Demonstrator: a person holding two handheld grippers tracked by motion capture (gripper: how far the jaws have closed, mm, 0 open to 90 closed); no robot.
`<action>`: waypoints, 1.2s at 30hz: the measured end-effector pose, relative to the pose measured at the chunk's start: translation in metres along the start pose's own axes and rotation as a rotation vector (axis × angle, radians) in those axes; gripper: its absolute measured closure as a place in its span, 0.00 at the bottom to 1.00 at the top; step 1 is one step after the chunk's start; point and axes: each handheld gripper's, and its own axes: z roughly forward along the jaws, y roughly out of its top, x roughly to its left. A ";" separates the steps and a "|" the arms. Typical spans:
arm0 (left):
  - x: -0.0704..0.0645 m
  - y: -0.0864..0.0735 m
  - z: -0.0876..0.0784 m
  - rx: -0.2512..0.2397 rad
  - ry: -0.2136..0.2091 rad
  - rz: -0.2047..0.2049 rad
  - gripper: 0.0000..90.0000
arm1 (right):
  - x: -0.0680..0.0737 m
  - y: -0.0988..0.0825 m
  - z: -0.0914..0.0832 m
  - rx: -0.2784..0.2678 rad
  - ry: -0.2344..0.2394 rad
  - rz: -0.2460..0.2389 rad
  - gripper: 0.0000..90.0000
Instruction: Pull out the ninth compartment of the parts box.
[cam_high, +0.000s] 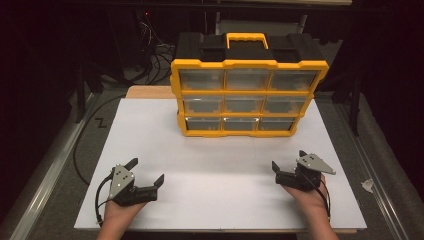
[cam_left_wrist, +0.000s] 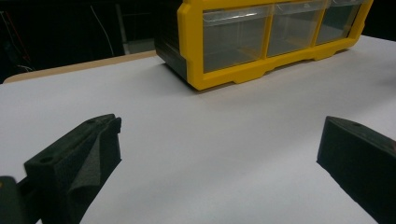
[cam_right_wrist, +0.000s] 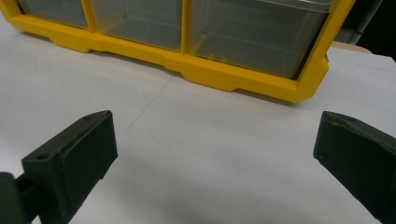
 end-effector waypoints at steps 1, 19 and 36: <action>0.000 0.000 0.000 0.001 0.002 0.002 0.00 | -0.001 0.001 0.002 -0.001 -0.004 0.000 0.01; -0.004 -0.001 0.001 0.011 0.006 0.015 0.00 | -0.006 0.012 0.030 -0.007 -0.034 0.003 0.01; -0.004 -0.002 0.002 0.004 0.011 0.025 0.00 | -0.007 0.024 0.042 -0.013 -0.044 -0.033 0.02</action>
